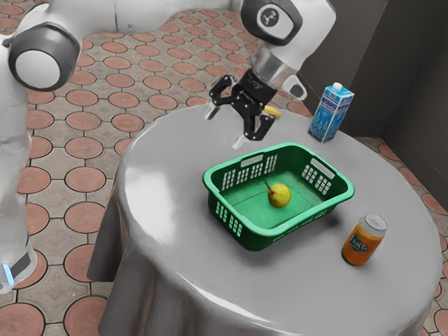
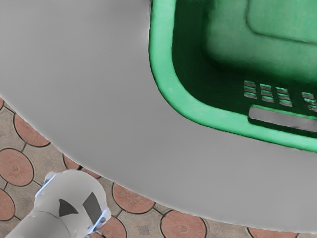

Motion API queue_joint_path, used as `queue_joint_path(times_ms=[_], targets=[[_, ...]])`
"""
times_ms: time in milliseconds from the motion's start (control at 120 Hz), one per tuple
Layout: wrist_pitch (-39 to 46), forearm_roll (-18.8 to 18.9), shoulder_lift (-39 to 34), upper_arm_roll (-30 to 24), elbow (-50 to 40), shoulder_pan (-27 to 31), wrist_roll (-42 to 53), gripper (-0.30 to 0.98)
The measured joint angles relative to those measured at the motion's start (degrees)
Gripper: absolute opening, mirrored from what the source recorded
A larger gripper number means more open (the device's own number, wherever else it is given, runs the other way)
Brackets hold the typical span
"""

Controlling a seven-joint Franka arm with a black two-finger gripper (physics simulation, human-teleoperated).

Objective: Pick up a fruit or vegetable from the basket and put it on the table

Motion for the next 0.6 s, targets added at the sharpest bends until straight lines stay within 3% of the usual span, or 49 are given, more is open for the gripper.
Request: queue_joint_path(times_ms=[150, 300, 508, 600], targets=[[13.6, -0.6, -2.5, 0.2, -1.0, 0.9, -19.9, 0.69], [15.6, -2.2, -10.4, 0.3, -1.2, 0.4, -33.3, 0.69], [14.6, -9.0, -3.8, -1.3, -1.2, 1.6, -38.6, 0.69], [15.0, -10.2, -0.2, -1.5, -1.3, -0.1, -37.6, 0.69]])
